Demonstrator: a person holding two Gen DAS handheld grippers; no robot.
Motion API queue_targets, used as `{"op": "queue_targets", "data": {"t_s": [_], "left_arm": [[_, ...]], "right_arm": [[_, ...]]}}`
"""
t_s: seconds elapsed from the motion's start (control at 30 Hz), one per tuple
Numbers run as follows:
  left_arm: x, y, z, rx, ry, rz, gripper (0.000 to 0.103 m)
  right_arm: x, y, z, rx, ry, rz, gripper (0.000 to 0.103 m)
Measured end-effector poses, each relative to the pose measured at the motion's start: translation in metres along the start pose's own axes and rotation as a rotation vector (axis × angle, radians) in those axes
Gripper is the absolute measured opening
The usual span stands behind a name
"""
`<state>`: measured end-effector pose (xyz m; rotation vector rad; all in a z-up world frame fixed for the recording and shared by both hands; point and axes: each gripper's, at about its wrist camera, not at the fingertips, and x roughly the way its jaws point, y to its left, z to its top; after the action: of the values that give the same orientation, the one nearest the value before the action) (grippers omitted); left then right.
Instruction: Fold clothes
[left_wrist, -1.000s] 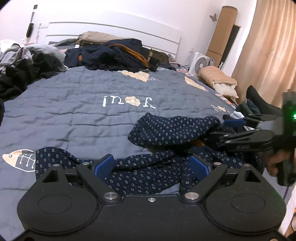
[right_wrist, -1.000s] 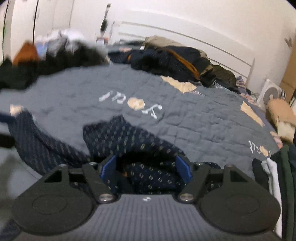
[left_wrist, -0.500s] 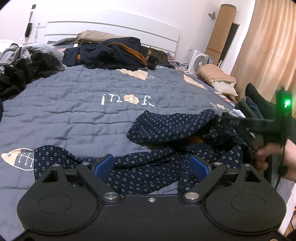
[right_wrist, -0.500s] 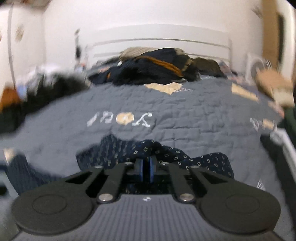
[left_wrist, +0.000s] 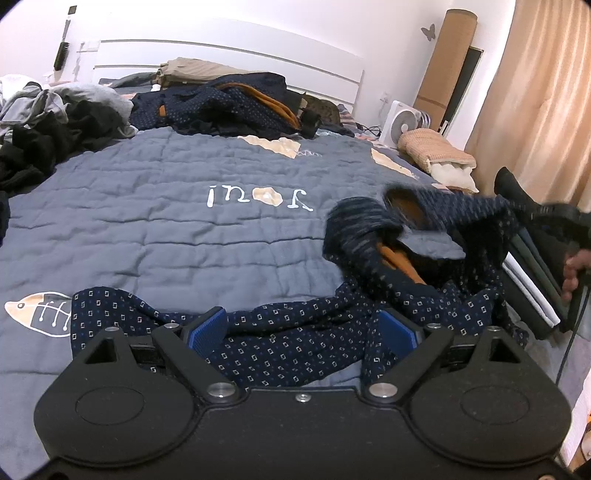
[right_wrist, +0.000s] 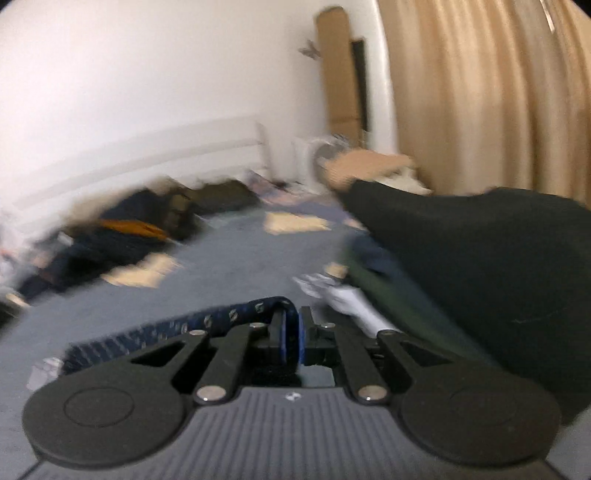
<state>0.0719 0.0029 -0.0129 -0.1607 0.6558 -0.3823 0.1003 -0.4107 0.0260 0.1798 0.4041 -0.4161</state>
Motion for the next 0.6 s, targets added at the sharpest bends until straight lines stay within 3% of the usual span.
{"op": "queue_targets", "data": {"t_s": [0.13, 0.27, 0.33, 0.4, 0.6], "left_arm": [[0.002, -0.001, 0.000, 0.000, 0.006, 0.002, 0.089], [0.008, -0.004, 0.000, 0.000, 0.011, 0.008, 0.089], [0.010, -0.006, -0.001, 0.002, 0.011, 0.008, 0.089], [0.014, -0.010, -0.001, 0.005, 0.014, 0.005, 0.089], [0.020, -0.016, -0.004, 0.021, 0.026, 0.004, 0.089]], "right_arm": [[0.003, -0.018, 0.004, 0.021, 0.040, -0.011, 0.010], [-0.008, -0.012, 0.015, 0.035, 0.058, 0.134, 0.020], [-0.014, 0.001, 0.015, -0.009, 0.068, 0.215, 0.036], [-0.015, 0.017, 0.012, -0.075, 0.090, 0.307, 0.044], [0.008, 0.052, -0.020, -0.227, 0.201, 0.398, 0.054]]}}
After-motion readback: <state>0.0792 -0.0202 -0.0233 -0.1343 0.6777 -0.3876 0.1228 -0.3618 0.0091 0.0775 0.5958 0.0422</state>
